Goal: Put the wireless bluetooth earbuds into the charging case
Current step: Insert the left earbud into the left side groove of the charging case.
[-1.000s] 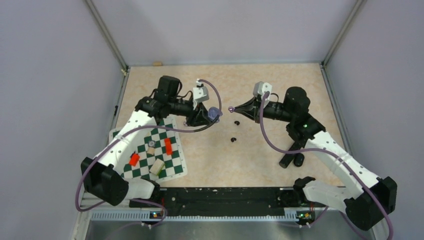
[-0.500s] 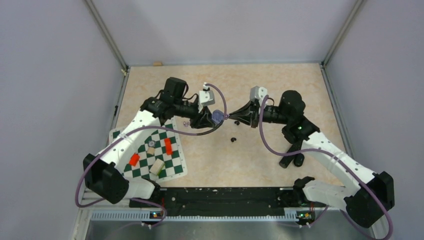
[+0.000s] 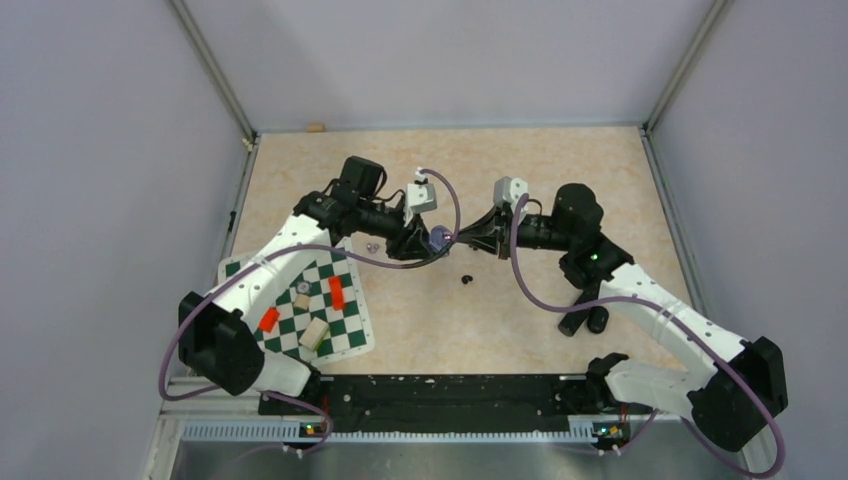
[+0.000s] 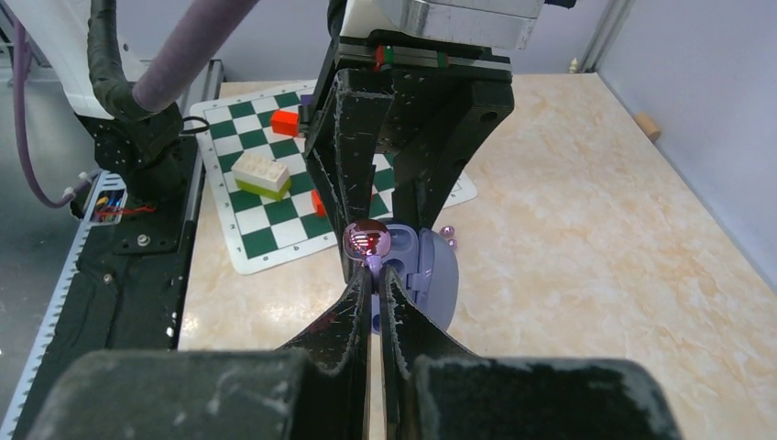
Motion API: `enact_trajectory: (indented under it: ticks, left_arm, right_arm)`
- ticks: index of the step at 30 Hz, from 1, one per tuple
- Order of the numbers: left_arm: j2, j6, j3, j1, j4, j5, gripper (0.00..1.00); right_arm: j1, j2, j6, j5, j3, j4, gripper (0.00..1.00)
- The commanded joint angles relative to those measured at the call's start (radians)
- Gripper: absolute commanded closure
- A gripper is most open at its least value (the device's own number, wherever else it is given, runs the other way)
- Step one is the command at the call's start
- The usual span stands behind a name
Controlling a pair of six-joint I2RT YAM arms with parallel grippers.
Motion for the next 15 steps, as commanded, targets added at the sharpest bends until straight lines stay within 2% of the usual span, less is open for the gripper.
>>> enact_trajectory:
  ticks: [1, 15]
  left_arm:
    - [-0.005, -0.015, 0.030, -0.006, 0.009, 0.044, 1.00]
    - [-0.005, -0.016, 0.023, -0.009, 0.009, 0.053, 1.00]
  right_arm:
    - [0.015, 0.009, -0.018, -0.004, 0.001, 0.035, 1.00]
    - [0.049, 0.049, -0.048, 0.046, 0.001, 0.029, 1.00]
